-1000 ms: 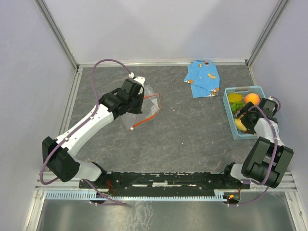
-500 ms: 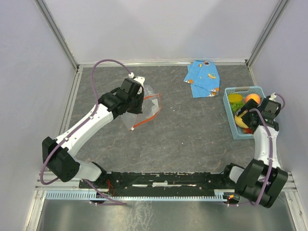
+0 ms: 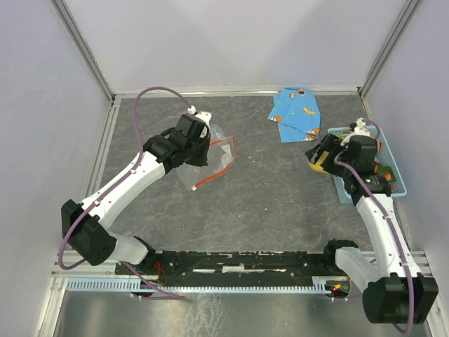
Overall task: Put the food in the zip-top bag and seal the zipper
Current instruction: Pick up the fake fruit from the bin, then place the fake fruit in the zipper food storage bag.
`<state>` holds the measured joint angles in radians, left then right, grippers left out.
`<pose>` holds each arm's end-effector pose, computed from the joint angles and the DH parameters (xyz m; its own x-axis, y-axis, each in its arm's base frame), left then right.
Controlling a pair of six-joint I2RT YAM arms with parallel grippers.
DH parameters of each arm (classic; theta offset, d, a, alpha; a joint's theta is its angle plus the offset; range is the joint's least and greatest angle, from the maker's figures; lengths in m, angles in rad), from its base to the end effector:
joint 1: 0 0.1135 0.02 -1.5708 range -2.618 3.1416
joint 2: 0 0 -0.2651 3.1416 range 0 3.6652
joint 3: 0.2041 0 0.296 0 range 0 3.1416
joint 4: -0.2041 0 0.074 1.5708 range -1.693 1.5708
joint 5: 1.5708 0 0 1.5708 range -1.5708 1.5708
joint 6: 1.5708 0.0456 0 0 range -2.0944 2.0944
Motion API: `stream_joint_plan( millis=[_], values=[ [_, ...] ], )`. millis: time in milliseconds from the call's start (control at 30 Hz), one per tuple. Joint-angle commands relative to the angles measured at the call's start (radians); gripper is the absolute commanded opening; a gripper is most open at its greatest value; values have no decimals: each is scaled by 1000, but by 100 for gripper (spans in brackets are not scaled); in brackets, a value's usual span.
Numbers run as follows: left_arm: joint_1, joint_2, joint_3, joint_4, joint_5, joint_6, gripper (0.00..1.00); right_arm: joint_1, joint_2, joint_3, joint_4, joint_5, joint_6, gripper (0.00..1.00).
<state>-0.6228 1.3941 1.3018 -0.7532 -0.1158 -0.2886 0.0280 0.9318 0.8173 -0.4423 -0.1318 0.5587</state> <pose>0.2847 -0.1979 0.3182 -0.7299 0.1761 -0.6605 0.3228 0.9405 -0.1059 0.2576 0.0132 0.2898 -0.5218 0.5111 -0.6830 0.1619 0.8455 0.5089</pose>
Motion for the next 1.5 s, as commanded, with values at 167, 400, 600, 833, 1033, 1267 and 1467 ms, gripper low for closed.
stream_joint_plan(
  millis=[167, 400, 600, 833, 1033, 1267, 1467],
  values=[
    [8, -34, 4, 38, 29, 49, 3, 365, 41, 66, 216, 140, 47, 69],
    [8, -42, 1, 47, 56, 52, 3, 668, 186, 103, 425, 232, -23, 72],
    [8, -47, -3, 53, 75, 55, 3, 797, 319, 118, 675, 221, -118, 73],
    [9, -52, -4, 58, 88, 58, 3, 858, 443, 125, 856, 173, -205, 74],
    [13, -58, -3, 61, 105, 58, 3, 875, 518, 102, 960, 149, -265, 74],
    [36, -101, -18, 94, 134, 52, 3, 875, 593, 17, 1119, 158, -262, 74],
    [66, -110, -28, 122, 239, 41, 3, 878, 667, 10, 1194, 144, -228, 74]
  ],
)
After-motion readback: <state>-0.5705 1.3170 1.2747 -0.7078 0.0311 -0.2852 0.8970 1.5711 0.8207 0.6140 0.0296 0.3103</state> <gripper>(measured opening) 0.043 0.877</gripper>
